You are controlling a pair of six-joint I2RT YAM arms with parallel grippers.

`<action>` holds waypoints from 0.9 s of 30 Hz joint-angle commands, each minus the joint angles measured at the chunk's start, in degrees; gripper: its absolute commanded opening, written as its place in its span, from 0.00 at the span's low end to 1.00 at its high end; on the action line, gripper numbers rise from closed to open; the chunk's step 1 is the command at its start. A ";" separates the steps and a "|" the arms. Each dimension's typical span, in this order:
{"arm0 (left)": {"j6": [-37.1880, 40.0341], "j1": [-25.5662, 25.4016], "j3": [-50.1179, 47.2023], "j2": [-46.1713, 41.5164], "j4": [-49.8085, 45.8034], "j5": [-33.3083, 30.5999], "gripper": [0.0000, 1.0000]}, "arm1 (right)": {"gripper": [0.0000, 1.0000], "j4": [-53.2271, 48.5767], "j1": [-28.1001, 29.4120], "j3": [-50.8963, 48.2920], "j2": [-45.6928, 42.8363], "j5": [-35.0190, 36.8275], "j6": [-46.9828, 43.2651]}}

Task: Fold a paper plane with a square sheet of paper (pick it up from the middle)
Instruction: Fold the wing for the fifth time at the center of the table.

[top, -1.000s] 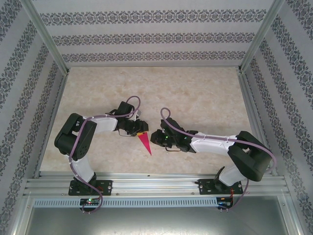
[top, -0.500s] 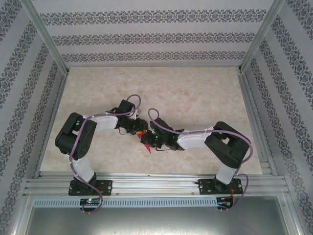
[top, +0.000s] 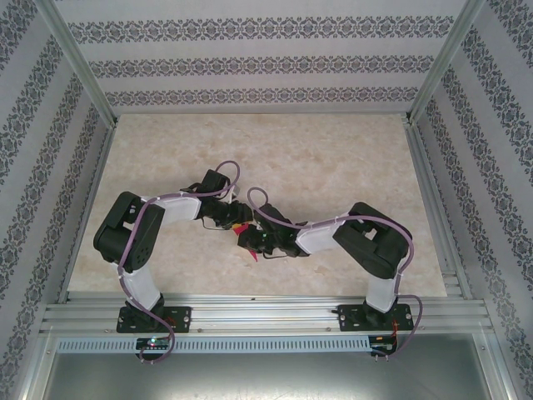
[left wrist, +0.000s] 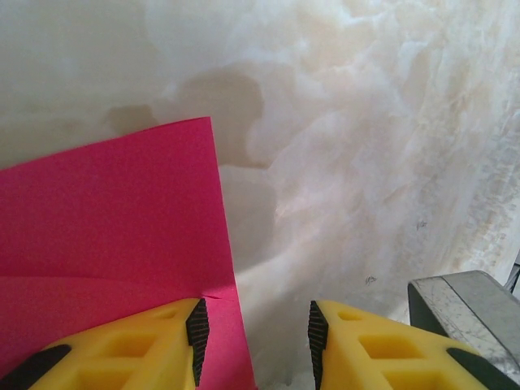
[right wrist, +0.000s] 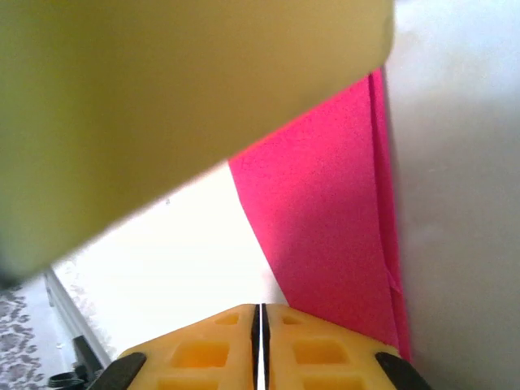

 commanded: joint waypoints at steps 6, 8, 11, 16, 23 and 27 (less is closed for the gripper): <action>1.44 -0.09 -0.13 -0.03 -3.24 -0.44 0.42 | 0.12 2.44 -0.55 -3.87 -3.95 -0.74 1.89; 1.09 -0.13 -0.58 -0.42 -2.78 -0.26 0.42 | 0.12 2.30 -0.94 -3.05 -4.13 -1.15 1.25; 1.27 -0.15 -0.61 -0.75 -2.65 -0.39 0.43 | 0.12 1.12 -1.16 -1.50 -3.11 -1.84 0.30; 1.59 -0.13 -0.43 -1.52 -3.00 -0.48 0.43 | 0.11 -3.08 -1.55 -1.50 -0.35 0.94 0.20; 2.58 -0.05 1.46 -3.87 -3.66 -1.03 0.46 | 0.06 -3.02 0.12 -3.21 2.74 0.68 2.76; 1.48 0.01 1.33 -8.93 -1.28 -0.08 0.52 | 0.05 -3.23 0.33 -3.40 2.88 0.74 3.20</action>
